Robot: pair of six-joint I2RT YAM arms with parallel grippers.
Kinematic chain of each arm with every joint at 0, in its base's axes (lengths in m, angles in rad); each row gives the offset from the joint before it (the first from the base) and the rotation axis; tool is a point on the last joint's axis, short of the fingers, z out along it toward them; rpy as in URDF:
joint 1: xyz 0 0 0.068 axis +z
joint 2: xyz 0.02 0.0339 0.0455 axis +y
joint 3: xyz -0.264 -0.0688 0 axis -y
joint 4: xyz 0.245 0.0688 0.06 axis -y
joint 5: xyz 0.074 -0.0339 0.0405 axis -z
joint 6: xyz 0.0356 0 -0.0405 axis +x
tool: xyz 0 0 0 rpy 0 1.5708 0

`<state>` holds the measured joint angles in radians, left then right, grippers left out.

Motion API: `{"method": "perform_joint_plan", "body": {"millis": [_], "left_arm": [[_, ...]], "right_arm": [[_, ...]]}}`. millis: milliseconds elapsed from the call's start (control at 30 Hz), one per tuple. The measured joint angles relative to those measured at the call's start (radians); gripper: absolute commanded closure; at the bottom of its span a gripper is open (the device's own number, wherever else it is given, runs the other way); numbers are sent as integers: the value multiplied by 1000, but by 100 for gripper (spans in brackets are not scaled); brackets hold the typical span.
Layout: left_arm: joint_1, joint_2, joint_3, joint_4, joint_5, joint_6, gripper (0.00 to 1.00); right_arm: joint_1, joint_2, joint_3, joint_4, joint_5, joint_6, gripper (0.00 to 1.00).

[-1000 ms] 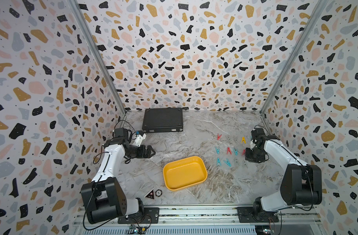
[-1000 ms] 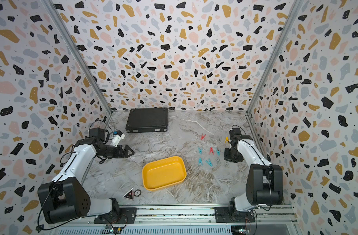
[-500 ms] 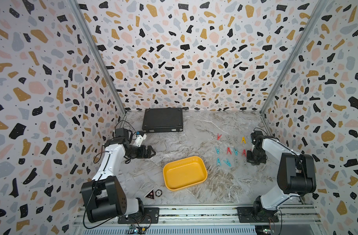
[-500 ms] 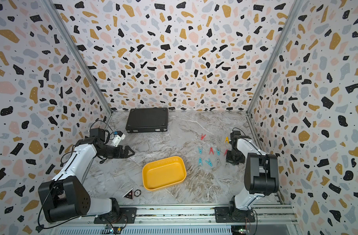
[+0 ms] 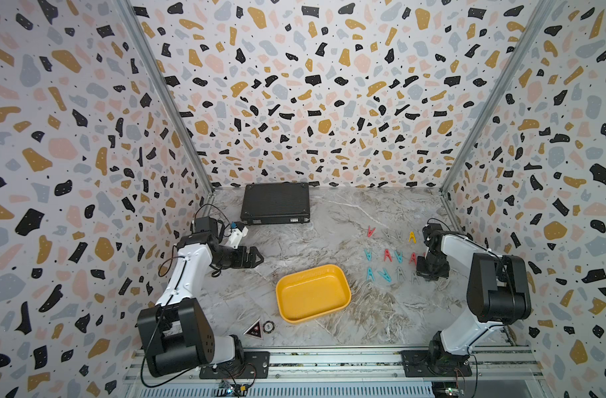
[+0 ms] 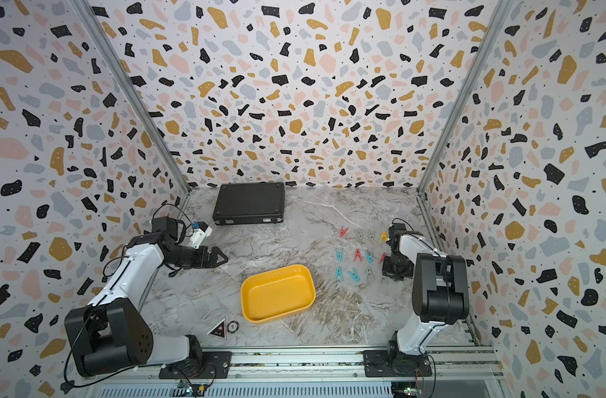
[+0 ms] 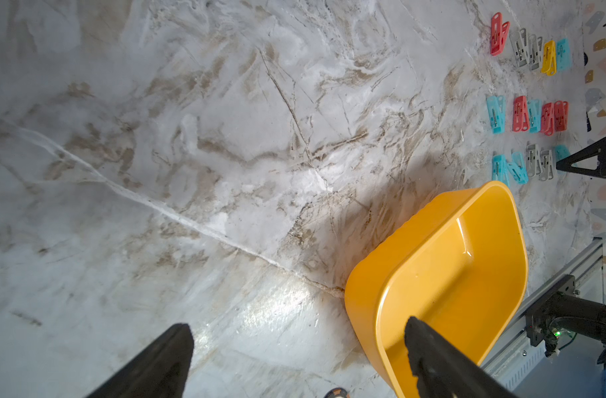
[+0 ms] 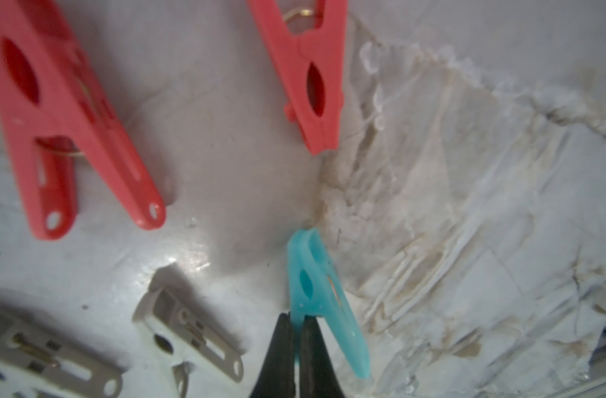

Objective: Take the clothespins out of the storage box
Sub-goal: Place the clothespin at the center of the board, then reset both arms

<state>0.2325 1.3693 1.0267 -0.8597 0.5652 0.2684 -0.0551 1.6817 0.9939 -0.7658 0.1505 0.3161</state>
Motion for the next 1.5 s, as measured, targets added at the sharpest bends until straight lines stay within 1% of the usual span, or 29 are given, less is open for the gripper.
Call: {"method": "perform_joint_plan", "body": {"millis": [200, 233, 400, 633, 733, 867, 1033, 1100, 1133, 1167, 1233, 1300, 1400, 1500], "left_arm": [[0, 0, 0, 0, 0, 0, 0], [0, 0, 0, 0, 0, 0, 0], [0, 0, 0, 0, 0, 0, 0], [0, -17, -1, 1, -2, 0, 0], [0, -32, -1, 1, -10, 0, 0], [0, -56, -3, 11, -35, -3, 0], [0, -73, -3, 34, -62, -3, 0], [0, -72, -3, 44, -71, -3, 0], [0, -71, -3, 52, -74, -2, 0], [0, -71, -3, 61, -75, -2, 0], [0, -68, -3, 82, -75, -3, 0], [-4, -61, -3, 114, -76, -9, 0], [-11, -38, -3, 175, -83, -36, 0], [-13, -17, -18, 256, -93, -67, 0]], "right_arm": [[0, -10, -27, 8, -4, 8, 81], [0, -14, -29, 7, -5, 8, 79], [0, -83, -32, -5, -8, 15, 59], [0, -213, -21, -48, -32, 13, 42], [0, -268, -9, -69, -61, 8, 38], [0, -372, -6, -60, -158, -7, 34], [0, -488, -13, 36, -308, -10, 27], [2, -513, -25, 86, -362, -10, 21], [7, -521, -31, 111, -387, -7, 12], [14, -526, -37, 137, -410, -3, 1], [44, -526, -41, 184, -431, -2, 1], [100, -524, -41, 230, -429, -4, 1], [204, -518, -42, 296, -394, -32, 1], [294, -516, -59, 380, -331, -85, 1]]}}
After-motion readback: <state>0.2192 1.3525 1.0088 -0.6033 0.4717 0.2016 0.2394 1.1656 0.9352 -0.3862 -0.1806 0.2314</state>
